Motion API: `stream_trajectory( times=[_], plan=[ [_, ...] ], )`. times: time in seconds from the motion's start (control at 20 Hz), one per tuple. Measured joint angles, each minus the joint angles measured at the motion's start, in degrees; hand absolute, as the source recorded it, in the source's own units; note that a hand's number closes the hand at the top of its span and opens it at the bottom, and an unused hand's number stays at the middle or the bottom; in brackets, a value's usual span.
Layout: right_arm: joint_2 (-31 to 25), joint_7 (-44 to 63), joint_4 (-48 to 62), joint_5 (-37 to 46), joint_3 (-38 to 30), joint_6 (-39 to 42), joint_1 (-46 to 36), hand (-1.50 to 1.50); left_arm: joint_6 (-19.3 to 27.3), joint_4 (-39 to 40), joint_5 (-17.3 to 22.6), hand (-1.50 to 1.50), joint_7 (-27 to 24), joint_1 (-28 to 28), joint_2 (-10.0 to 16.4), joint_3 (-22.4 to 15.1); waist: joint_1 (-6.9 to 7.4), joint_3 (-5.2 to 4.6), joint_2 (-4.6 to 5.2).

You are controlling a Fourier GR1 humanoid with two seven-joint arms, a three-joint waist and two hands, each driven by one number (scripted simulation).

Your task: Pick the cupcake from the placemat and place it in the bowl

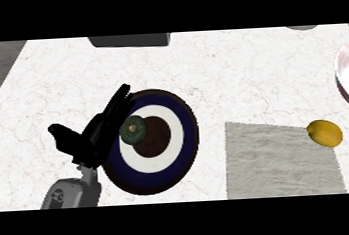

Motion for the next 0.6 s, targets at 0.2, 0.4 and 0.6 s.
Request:
stream_trajectory(
  times=[0.2, 0.4, 0.6],
  plan=[
    [1.22, -7.42, -1.57, -8.5, -7.39, -3.88, -1.39, -1.5, 0.03, 0.6, 0.11, 0.0, -0.31, 0.5, 0.09, 0.47, -1.08, 0.06, -0.46],
    [3.19, -17.26, -4.77, -17.33, -13.86, -4.87, -1.25, -1.5, 0.49, 0.11, 0.04, 0.0, -0.46, 1.37, 0.45, 1.19, -2.2, -0.04, -1.06],
    [5.54, -25.54, -10.25, -25.0, -17.91, -0.8, 2.11, -1.5, 0.56, 0.08, 0.3, 0.0, -1.02, 2.78, 0.8, 2.07, -3.8, -0.24, -1.72]
  ],
)
